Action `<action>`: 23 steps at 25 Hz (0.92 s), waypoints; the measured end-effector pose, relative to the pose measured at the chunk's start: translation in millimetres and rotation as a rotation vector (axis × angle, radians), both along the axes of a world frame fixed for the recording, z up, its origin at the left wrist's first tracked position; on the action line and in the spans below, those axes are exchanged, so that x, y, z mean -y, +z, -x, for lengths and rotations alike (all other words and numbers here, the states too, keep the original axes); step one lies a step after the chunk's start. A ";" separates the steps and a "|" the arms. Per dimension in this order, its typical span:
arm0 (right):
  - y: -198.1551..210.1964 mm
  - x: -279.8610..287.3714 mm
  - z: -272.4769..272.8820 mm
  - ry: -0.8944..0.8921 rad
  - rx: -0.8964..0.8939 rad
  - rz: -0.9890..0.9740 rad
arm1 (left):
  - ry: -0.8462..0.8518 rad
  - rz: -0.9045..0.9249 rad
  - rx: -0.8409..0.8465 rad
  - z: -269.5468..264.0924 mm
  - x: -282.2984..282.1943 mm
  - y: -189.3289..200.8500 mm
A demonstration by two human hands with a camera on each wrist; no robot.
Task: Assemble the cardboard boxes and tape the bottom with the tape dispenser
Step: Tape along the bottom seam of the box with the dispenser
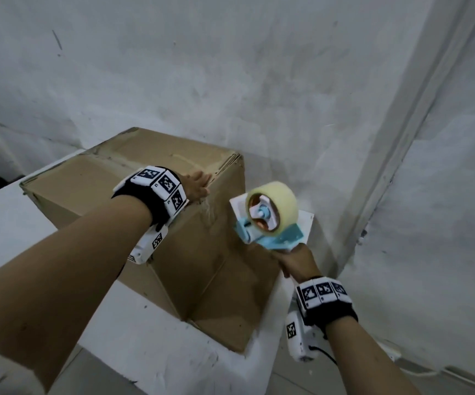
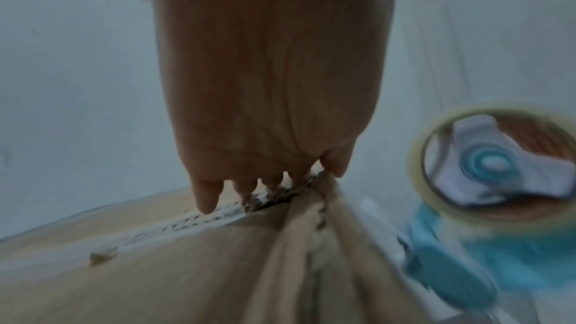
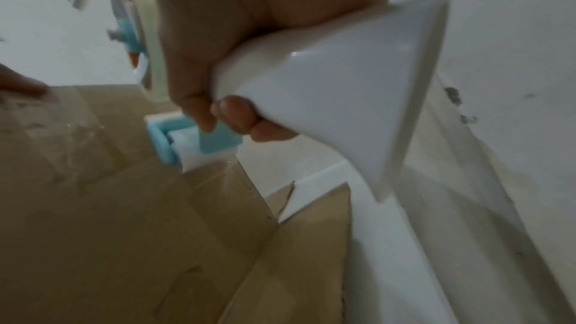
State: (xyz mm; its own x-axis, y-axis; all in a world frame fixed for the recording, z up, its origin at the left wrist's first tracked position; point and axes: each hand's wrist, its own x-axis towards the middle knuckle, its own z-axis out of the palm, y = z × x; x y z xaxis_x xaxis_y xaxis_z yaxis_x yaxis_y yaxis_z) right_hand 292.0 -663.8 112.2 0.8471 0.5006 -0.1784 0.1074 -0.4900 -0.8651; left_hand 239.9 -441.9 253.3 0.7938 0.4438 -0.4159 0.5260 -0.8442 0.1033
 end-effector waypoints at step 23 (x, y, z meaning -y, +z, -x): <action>68.3 -141.1 -35.4 -0.113 -0.016 -0.611 | -0.540 -0.262 -0.152 26.4 -19.3 15.6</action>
State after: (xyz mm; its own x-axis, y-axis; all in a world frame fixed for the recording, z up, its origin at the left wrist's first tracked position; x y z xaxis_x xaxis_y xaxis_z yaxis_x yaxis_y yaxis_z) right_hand 327.4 -522.7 180.5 0.9005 0.4235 0.0989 0.0686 0.0864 -0.9939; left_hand 213.6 -422.6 268.9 0.8752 0.0982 -0.4736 0.0095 -0.9825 -0.1861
